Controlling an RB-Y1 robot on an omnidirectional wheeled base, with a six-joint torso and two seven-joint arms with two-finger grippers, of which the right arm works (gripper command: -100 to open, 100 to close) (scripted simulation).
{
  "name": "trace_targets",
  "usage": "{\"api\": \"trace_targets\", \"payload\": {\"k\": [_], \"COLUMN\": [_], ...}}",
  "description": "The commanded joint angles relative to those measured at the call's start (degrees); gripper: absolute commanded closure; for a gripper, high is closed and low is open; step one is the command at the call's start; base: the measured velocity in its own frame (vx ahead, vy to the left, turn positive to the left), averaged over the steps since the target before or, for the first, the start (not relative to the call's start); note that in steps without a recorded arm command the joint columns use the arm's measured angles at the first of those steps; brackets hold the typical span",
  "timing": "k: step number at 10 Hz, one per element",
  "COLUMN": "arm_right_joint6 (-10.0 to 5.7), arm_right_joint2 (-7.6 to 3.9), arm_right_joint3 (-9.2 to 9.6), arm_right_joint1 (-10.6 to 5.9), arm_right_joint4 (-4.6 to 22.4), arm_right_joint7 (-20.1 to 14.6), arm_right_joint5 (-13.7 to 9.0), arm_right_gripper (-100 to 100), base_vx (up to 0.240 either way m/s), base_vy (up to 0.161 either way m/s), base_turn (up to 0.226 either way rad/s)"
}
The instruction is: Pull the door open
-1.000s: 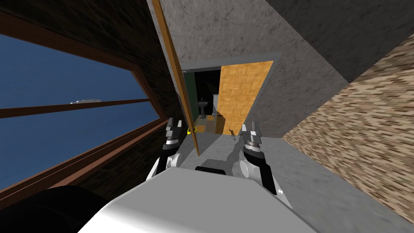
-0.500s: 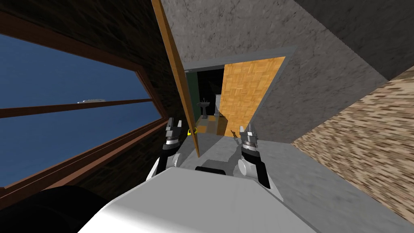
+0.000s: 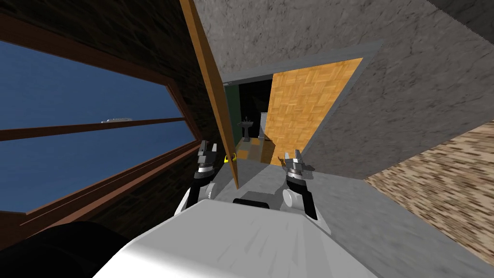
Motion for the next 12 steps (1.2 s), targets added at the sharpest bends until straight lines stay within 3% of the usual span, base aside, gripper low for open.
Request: {"api": "trace_targets", "payload": {"k": [1, 4, 5, 12], "arm_right_joint6": [-0.79, -2.16, -2.16, -5.54], "arm_right_joint2": [-0.34, -1.13, -1.13, -3.00], "arm_right_joint3": [0.10, 0.31, 0.31, 0.83], "arm_right_joint1": [-0.63, -2.38, -2.38, -6.73], "arm_right_joint4": [2.2, 7.1, 7.4, 19.9], "arm_right_joint7": [0.5, 1.8, 1.8, 5.0], "arm_right_joint5": [-1.3, -4.5, -4.5, -12.7], "arm_right_gripper": [-100, -100, -100, -100], "base_vx": [0.054, 0.078, 0.059, 0.081], "base_vy": [-0.017, -0.042, -0.033, -0.052], "base_turn": [0.098, 0.158, 0.040, 0.151]}}
